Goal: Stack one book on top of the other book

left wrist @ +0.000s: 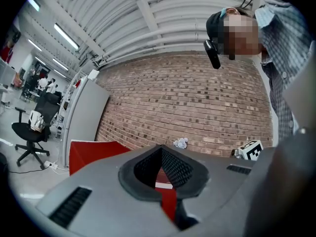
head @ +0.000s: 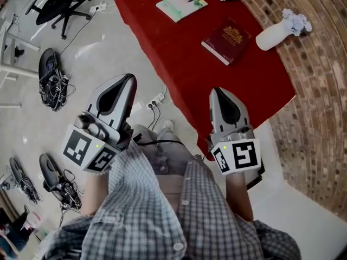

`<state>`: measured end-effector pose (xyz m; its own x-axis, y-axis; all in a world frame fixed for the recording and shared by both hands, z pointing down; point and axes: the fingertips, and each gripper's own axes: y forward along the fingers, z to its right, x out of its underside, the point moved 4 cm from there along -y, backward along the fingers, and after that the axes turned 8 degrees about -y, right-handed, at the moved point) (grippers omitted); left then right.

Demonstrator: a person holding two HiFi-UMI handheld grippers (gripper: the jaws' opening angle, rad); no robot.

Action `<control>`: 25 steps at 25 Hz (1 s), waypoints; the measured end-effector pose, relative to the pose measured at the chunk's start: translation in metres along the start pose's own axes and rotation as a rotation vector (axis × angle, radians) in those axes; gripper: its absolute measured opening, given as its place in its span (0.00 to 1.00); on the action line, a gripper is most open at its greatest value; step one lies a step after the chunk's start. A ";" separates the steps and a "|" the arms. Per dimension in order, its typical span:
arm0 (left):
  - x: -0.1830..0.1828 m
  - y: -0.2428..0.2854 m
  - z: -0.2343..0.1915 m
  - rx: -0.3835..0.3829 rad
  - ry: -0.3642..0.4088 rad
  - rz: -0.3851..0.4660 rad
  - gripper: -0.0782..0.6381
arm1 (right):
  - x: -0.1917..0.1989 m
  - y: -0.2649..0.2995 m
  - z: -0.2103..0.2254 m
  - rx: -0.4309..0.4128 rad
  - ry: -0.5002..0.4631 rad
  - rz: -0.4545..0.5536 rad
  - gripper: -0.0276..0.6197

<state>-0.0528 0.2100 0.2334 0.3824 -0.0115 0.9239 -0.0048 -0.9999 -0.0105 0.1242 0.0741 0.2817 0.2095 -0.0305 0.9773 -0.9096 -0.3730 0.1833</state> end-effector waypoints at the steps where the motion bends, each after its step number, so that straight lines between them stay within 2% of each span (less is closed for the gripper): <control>1: 0.002 0.004 0.002 0.001 0.002 -0.008 0.12 | 0.002 0.000 0.004 0.000 0.004 -0.001 0.05; 8: 0.001 0.027 0.008 0.017 0.039 -0.024 0.12 | 0.006 0.004 0.027 0.027 0.022 0.013 0.05; 17: -0.003 0.051 0.001 0.040 0.047 -0.020 0.12 | 0.004 0.017 0.048 0.059 0.019 0.024 0.05; 25: -0.009 0.083 -0.007 0.104 0.060 -0.035 0.12 | 0.006 0.023 0.063 0.124 0.028 0.021 0.05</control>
<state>-0.0632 0.1268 0.2270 0.3246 0.0203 0.9456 0.1044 -0.9944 -0.0145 0.1276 0.0066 0.2846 0.1788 -0.0147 0.9838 -0.8620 -0.4843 0.1495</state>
